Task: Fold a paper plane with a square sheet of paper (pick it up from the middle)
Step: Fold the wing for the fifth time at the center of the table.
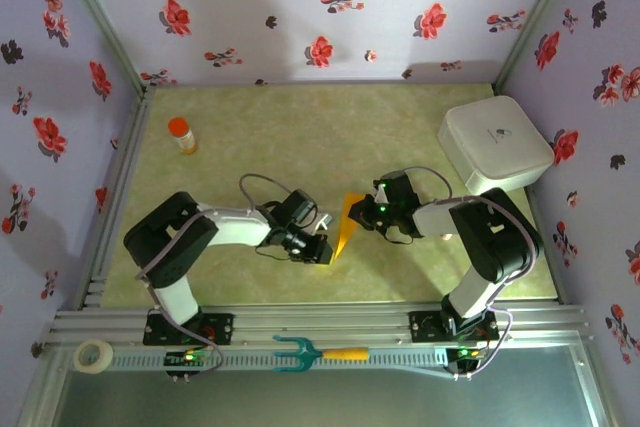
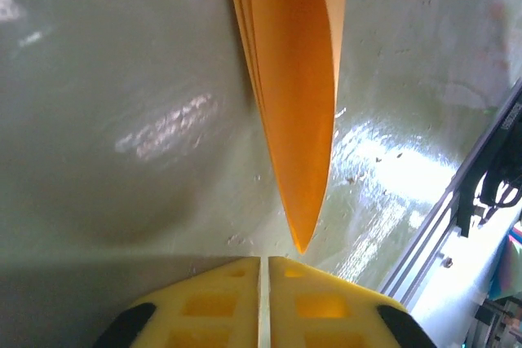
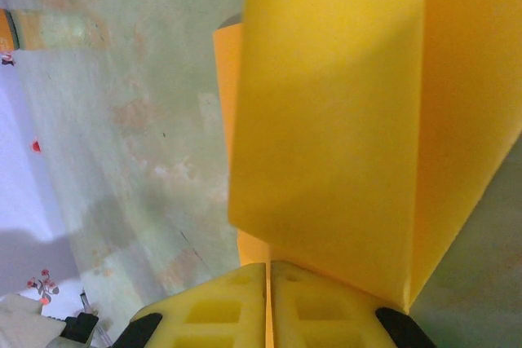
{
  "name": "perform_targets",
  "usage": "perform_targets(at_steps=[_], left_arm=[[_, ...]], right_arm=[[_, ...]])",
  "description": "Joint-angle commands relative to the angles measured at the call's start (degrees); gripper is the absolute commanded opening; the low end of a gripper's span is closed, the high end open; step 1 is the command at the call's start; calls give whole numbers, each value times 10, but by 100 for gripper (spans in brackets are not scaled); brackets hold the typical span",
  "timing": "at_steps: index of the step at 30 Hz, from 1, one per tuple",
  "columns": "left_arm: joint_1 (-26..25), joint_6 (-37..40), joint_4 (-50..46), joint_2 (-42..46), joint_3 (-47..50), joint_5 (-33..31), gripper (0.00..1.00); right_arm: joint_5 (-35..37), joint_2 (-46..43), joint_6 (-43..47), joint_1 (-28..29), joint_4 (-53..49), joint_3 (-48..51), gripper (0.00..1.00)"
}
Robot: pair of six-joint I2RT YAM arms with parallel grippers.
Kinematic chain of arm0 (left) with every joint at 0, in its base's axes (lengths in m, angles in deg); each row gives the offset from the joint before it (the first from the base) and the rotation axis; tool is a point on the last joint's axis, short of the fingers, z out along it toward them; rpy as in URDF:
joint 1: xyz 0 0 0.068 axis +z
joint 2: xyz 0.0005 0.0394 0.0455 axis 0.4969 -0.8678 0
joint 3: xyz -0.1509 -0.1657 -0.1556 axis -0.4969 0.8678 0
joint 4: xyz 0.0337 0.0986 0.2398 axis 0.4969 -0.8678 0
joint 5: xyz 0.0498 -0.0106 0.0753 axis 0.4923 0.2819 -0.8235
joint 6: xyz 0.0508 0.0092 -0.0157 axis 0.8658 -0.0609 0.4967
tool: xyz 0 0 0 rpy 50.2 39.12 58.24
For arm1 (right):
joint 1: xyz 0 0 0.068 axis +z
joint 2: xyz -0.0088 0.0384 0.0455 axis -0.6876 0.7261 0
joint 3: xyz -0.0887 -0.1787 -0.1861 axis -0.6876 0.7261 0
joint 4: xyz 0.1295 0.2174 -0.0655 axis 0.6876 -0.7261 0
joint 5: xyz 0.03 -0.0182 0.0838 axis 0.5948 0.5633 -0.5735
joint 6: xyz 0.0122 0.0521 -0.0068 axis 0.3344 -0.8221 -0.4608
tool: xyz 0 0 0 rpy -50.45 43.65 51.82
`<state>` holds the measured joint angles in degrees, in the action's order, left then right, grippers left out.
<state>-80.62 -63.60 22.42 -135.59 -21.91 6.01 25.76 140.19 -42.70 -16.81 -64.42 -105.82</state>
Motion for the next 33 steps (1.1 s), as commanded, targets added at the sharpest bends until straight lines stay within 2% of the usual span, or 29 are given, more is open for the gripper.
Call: perform_targets(at_steps=[1,8,14,20,33], left_arm=[[-5,0,-14,43,6,-8,14],[3,1,33,89,-17,-40,7],[3,0,42,3,-108,-12,2],[1,3,33,-67,-159,-1,1],[2,29,-26,-115,-195,-6,1]], right_arm=[[55,25,17,-2,-53,11,12],[54,25,13,-2,-49,12,11],[54,26,12,-2,-48,12,11],[54,23,13,-2,-50,12,11],[56,22,13,-2,-52,13,11]])
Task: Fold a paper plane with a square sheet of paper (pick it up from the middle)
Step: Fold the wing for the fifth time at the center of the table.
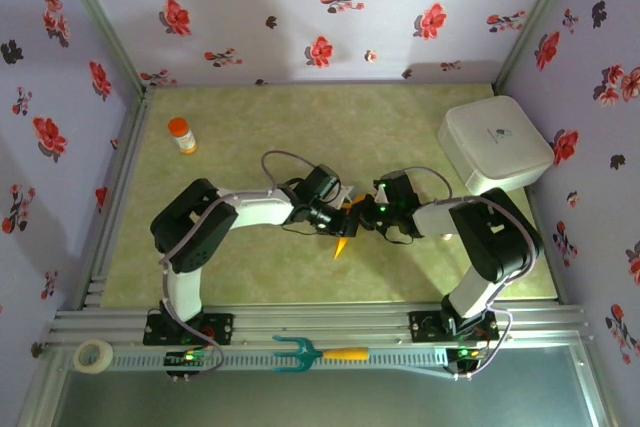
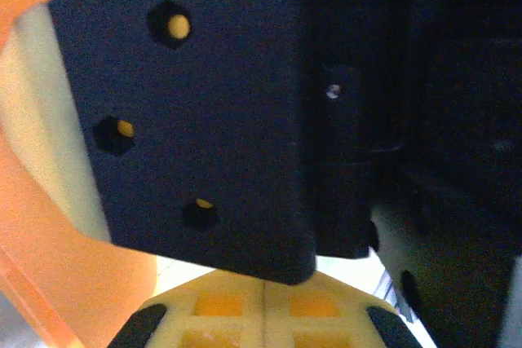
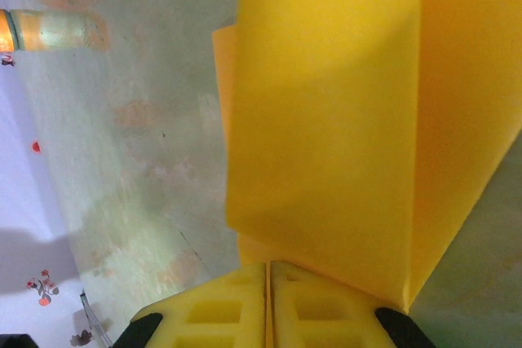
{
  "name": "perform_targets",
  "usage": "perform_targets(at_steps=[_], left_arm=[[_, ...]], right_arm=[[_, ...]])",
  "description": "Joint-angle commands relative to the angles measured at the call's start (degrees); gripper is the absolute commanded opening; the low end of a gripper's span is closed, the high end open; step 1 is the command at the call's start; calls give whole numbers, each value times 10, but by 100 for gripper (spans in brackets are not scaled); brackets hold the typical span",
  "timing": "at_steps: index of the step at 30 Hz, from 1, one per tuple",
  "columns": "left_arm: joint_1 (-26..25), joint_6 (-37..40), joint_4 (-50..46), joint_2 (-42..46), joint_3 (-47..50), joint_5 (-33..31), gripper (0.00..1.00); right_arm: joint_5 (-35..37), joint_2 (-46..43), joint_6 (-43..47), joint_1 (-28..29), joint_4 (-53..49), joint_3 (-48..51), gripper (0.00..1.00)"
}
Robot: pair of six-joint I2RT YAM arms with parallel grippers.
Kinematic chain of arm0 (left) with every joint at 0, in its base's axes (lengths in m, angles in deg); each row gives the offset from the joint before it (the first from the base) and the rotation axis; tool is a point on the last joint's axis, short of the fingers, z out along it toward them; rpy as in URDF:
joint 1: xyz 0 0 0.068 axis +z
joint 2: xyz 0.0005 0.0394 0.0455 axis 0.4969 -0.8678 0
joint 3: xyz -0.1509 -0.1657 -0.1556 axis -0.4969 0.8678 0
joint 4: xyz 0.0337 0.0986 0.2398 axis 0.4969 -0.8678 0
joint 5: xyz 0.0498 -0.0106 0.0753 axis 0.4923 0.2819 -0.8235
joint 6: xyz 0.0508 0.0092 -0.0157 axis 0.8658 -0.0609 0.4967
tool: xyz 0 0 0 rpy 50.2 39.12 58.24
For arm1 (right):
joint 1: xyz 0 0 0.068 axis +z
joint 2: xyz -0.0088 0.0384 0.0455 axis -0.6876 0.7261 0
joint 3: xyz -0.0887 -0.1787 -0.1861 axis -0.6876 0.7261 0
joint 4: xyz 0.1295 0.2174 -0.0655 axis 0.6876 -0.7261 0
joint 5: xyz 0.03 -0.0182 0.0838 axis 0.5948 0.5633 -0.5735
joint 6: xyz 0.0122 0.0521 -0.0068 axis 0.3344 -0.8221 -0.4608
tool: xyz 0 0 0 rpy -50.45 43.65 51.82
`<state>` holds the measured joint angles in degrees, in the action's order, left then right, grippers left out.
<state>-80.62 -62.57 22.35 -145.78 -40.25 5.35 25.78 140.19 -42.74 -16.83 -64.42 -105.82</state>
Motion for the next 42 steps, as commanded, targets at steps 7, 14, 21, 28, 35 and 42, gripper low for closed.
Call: perform_targets(at_steps=[7,14,21,28,35,42], left_arm=[[1,26,-27,-24,7,-17,0],[1,26,-20,-16,37,-24,1],[-5,25,-22,3,66,-26,1],[-16,22,-30,35,100,-39,2],[-30,34,-74,54,118,-62,2],[-36,22,-72,83,161,-73,2]], right_arm=[[57,22,13,-2,-52,14,11],[60,25,14,-2,-54,14,11],[63,25,16,-2,-59,13,11],[64,25,17,-2,-62,12,11],[64,24,17,-2,-64,12,11],[64,23,18,-2,-65,12,11]])
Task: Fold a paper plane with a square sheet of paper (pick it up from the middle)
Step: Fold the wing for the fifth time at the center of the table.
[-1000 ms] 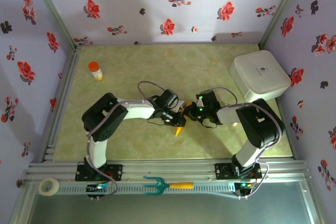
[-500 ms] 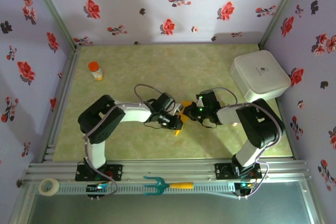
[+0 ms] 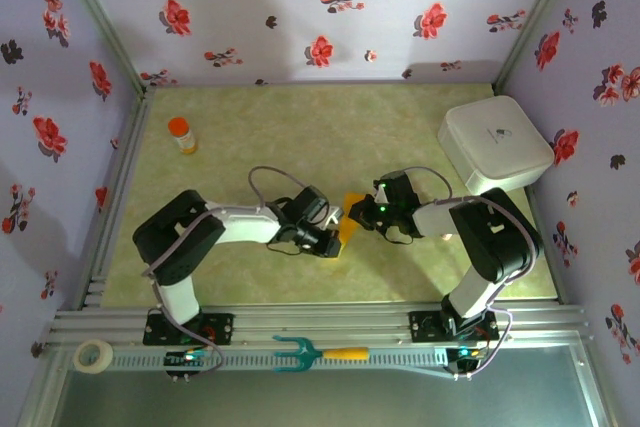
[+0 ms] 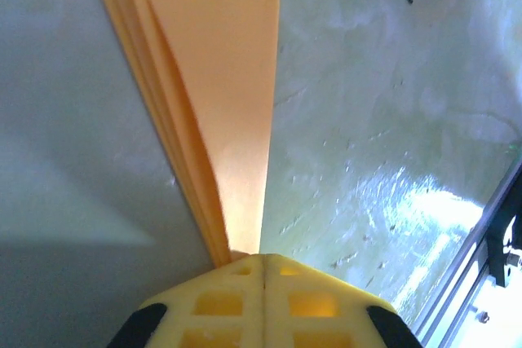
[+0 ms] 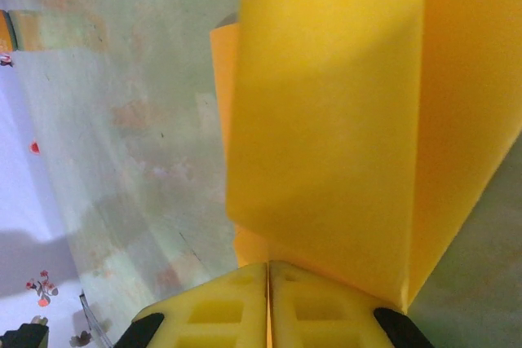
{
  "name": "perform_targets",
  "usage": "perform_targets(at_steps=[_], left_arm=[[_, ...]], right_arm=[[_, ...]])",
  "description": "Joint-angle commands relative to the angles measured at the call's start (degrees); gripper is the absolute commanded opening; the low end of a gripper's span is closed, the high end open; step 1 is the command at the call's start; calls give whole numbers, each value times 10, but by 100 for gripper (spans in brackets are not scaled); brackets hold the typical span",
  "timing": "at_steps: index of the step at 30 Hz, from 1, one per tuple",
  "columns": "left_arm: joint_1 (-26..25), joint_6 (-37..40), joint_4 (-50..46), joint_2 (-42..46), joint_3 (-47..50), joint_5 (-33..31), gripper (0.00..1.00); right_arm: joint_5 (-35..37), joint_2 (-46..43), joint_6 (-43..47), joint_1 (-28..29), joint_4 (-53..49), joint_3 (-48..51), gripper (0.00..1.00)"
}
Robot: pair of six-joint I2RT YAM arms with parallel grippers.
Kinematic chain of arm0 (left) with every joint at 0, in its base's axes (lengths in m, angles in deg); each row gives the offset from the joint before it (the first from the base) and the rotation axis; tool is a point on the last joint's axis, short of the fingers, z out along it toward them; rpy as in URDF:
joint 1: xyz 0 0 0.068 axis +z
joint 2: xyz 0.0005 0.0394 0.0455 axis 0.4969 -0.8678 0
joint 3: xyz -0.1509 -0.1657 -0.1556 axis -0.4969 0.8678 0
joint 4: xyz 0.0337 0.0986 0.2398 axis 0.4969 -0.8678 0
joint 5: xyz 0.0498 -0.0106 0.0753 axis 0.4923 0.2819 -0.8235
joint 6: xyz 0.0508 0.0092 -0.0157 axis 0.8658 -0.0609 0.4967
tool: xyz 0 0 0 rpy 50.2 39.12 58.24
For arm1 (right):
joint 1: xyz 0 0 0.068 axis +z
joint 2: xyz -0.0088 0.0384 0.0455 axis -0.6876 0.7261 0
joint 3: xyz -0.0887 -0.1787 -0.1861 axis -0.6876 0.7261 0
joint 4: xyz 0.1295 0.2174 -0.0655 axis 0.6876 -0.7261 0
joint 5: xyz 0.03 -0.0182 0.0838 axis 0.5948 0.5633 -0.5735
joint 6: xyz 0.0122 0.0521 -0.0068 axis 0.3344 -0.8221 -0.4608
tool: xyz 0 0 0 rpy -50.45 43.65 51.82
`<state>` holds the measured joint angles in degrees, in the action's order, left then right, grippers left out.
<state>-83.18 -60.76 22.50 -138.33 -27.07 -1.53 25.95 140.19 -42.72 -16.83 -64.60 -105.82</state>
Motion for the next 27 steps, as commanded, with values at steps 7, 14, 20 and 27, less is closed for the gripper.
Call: perform_targets(at_steps=[7,14,20,27], left_arm=[[-16,1,-58,40,42,-3,0],[15,-14,38,112,49,4,0],[41,-27,63,44,-17,25,0],[43,-28,47,-39,-88,49,1]], right_arm=[[59,24,12,-2,-59,11,11],[52,25,-10,-2,-32,16,11],[51,24,-15,-1,-31,17,11],[49,27,-17,-2,-26,20,11]])
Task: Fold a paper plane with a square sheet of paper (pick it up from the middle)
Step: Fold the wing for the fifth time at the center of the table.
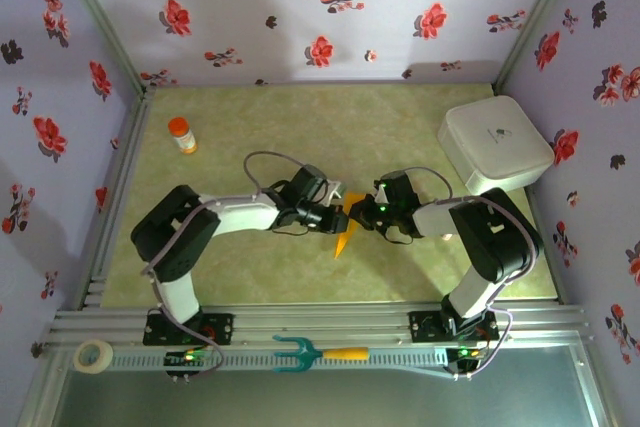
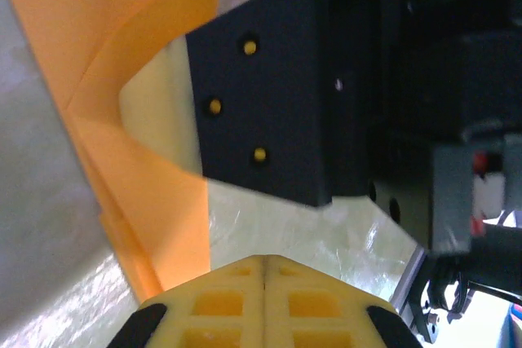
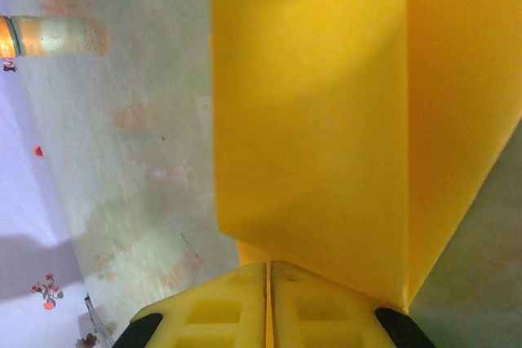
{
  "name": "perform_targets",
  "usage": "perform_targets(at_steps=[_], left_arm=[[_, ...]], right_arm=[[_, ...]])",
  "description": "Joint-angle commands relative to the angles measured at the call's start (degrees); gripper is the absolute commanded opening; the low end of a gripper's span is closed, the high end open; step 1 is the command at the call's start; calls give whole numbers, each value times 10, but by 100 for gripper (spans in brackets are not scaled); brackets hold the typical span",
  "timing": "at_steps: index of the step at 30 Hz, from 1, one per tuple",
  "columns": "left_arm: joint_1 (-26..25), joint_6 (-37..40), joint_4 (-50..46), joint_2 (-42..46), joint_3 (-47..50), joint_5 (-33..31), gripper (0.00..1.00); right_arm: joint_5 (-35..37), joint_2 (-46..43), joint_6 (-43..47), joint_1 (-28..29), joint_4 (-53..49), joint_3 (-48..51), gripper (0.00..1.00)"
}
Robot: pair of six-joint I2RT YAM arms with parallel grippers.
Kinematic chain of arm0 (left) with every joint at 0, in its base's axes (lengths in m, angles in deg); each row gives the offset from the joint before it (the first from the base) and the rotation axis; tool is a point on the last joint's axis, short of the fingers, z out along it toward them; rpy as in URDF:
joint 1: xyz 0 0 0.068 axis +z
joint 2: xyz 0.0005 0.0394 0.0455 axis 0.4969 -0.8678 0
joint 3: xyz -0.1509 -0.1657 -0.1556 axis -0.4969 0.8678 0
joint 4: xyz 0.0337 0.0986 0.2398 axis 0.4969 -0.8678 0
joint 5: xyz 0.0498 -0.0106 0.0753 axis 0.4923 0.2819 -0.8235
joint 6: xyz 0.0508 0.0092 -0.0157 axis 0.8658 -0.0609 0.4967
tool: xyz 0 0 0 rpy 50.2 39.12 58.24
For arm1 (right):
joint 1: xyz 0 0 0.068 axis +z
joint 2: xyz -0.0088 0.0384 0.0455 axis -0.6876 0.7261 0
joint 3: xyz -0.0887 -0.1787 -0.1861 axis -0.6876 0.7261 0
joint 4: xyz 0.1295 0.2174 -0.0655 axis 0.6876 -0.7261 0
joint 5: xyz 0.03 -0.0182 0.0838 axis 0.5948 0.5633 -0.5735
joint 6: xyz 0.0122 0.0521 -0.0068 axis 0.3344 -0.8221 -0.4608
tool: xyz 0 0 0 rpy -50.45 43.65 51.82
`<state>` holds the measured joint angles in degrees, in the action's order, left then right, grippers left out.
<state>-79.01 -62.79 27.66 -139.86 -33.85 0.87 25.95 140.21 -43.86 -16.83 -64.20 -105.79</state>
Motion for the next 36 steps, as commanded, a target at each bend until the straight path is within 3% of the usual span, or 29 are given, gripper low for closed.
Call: perform_targets(at_steps=[1,9,17,27,36], left_arm=[[2,-9,-5,-30,-24,27,1],[4,-2,-48,-70,-44,7,1],[4,-15,-60,-79,-4,-23,0],[4,-26,-24,-59,41,-17,0],[5,-27,-20,-59,43,-17,0]], right_arm=[[50,26,-5,-1,-29,19,11],[48,19,-5,-2,-32,18,12],[42,-2,-5,-3,-46,6,13],[33,-93,55,-24,-143,-48,16],[-7,-75,44,-2,-84,-21,9]])
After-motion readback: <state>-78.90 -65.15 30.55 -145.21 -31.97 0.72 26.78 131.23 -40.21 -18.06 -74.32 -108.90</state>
